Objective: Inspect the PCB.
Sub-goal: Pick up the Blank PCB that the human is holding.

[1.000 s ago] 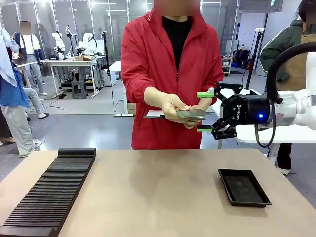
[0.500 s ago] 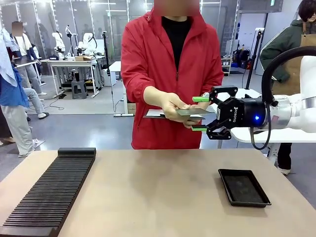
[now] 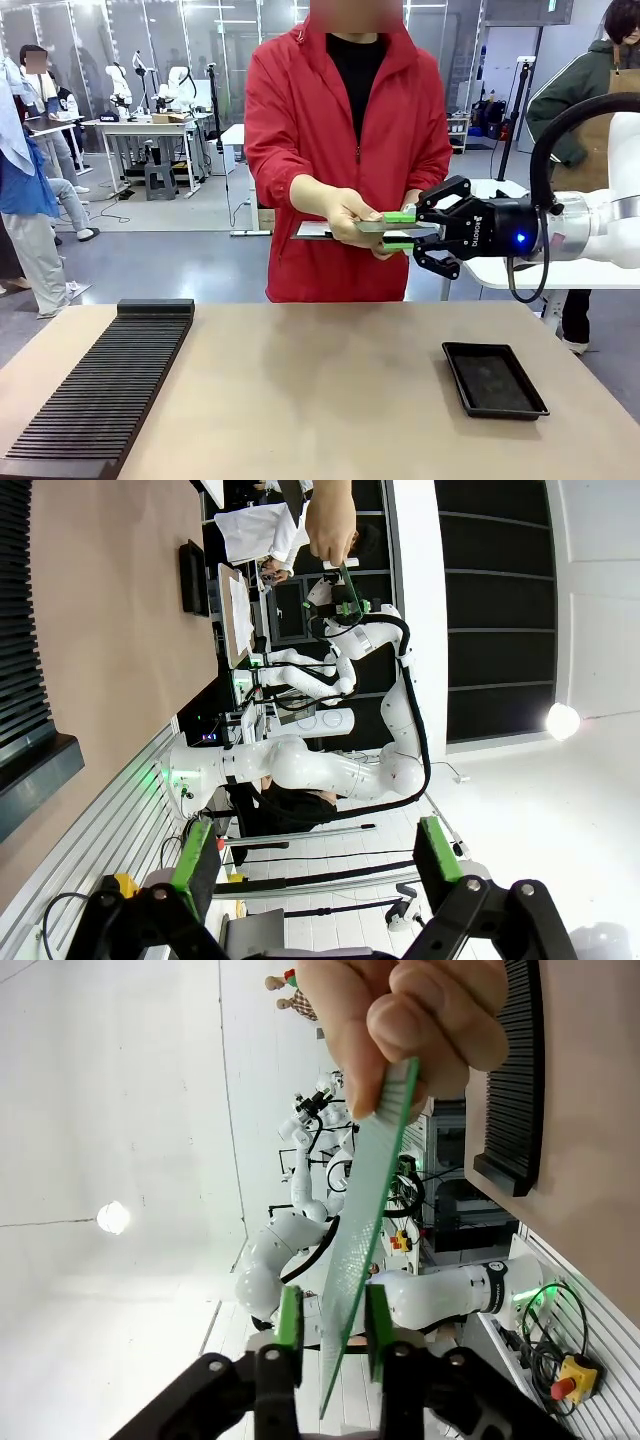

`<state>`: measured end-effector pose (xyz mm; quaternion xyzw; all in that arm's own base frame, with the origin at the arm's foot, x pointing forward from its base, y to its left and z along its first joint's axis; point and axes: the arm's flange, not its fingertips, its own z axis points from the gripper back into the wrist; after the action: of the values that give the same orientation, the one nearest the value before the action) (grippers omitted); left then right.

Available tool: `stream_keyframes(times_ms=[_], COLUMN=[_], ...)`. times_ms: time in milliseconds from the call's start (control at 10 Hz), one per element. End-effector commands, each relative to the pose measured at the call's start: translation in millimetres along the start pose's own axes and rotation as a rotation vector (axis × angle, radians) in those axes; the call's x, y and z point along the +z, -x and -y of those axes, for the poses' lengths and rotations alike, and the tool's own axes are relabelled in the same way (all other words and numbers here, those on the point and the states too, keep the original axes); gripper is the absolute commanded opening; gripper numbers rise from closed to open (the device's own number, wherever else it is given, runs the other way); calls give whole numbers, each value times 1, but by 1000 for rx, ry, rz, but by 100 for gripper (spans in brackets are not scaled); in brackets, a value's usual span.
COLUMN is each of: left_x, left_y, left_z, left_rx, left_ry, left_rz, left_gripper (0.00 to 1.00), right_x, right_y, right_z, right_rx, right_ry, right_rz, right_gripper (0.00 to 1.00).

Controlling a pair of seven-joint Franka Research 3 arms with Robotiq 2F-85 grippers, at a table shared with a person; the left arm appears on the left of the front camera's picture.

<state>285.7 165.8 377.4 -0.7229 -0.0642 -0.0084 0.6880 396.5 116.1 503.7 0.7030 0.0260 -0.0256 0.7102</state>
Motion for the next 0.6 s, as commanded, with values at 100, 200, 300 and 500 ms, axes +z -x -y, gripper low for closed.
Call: stream_keyframes(times_ms=[100, 200, 300, 500], left_x=[0, 0, 0, 0], left_y=[-1, -1, -1, -1], left_z=[4, 4, 4, 4], left_rx=[18, 18, 18, 18], left_ry=[-23, -23, -23, -23], left_rz=[6, 6, 6, 6], left_gripper=[100, 100, 100, 100], right_x=[-4, -5, -4, -3], right_y=[0, 0, 0, -1], right_z=[-5, -4, -4, -4], right_rx=[-8, -12, -14, -18], right_ry=[-19, -21, -21, -21], right_rz=[-12, -11, -9, -4], right_gripper=[4, 0, 0, 0])
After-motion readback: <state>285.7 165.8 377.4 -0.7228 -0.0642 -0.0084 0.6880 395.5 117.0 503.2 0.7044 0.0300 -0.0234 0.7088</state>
